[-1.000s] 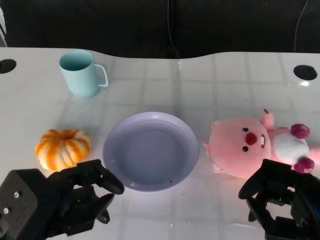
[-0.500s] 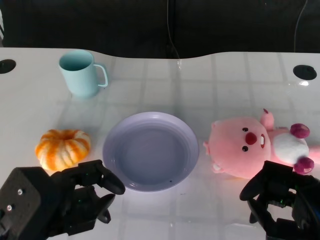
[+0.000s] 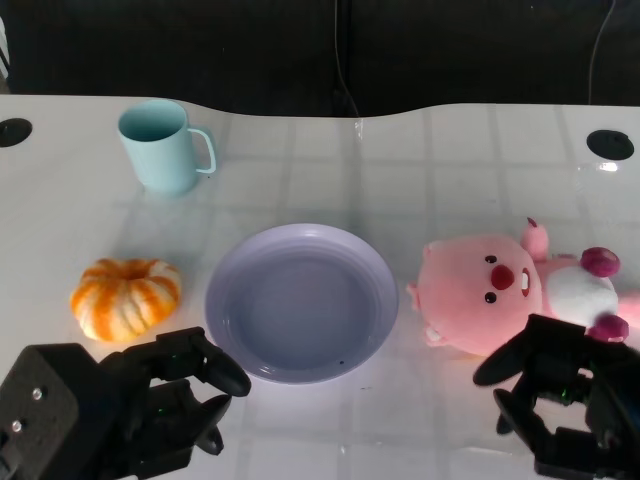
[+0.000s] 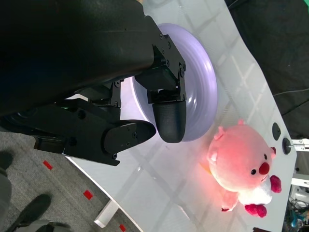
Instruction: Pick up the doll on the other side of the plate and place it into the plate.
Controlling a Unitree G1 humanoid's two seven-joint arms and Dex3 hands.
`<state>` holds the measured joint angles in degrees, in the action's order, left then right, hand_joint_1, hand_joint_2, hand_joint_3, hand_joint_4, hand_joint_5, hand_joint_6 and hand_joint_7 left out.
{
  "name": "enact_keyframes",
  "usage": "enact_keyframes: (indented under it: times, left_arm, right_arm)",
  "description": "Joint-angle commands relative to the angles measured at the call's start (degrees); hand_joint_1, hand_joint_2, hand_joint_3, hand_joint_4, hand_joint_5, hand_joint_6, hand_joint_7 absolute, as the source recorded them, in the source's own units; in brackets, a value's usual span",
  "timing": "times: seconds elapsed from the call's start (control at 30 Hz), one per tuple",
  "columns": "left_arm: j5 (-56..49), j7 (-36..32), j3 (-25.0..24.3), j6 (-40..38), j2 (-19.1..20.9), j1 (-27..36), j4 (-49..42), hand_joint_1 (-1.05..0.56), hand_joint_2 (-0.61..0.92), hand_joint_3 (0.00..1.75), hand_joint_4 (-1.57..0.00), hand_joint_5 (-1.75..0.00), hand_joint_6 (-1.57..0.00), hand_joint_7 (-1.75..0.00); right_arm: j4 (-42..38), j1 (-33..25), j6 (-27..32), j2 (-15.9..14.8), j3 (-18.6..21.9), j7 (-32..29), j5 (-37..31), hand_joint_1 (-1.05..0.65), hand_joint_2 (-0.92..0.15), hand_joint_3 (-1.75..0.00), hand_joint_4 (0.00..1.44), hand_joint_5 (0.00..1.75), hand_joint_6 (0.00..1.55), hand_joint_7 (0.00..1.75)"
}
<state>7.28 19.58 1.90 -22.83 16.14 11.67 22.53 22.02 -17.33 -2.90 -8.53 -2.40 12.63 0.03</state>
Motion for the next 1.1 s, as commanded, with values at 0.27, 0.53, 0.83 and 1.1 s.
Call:
enact_keyframes:
  times: [0.27, 0.53, 0.83, 1.1]
  left_arm:
    - [0.0, -0.2, -1.0, 0.9, 0.6, 0.2, -0.1, -0.15, 0.92, 0.55, -0.55, -1.58, -0.57, -1.27]
    - [0.0, -0.4, -0.7, 0.6, 0.3, 0.4, 0.3, -0.15, 0.92, 0.56, -0.54, -1.58, -0.56, -1.27]
    - [-0.6, -1.0, -0.6, -1.8, 0.3, 0.2, 1.6, -0.16, 0.92, 0.53, -0.52, -1.57, -0.56, -1.23]
    - [-0.6, -0.6, -0.6, -0.4, 0.1, 0.5, 1.5, -0.16, 0.92, 0.53, -0.54, -1.57, -0.57, -1.21]
  right_arm:
    - [-0.5, 3.5, -6.5, -3.8, 3.7, -3.0, -7.8, -0.16, -0.66, -0.54, 0.39, 0.98, 0.44, 0.56]
    - [4.7, 4.9, 1.5, -10.2, 5.4, -3.1, -25.2, -0.44, -0.89, -0.04, 0.16, 0.65, 0.22, 0.26]
    - [6.5, 8.7, 9.8, -16.5, 2.7, 1.6, -41.9, -0.56, -0.87, 0.0, 0.02, 0.54, 0.17, 0.14]
    - [0.1, 15.3, 13.3, -18.8, -2.3, 5.5, -50.8, -0.63, -0.86, 0.0, 0.0, 0.48, 0.21, 0.09]
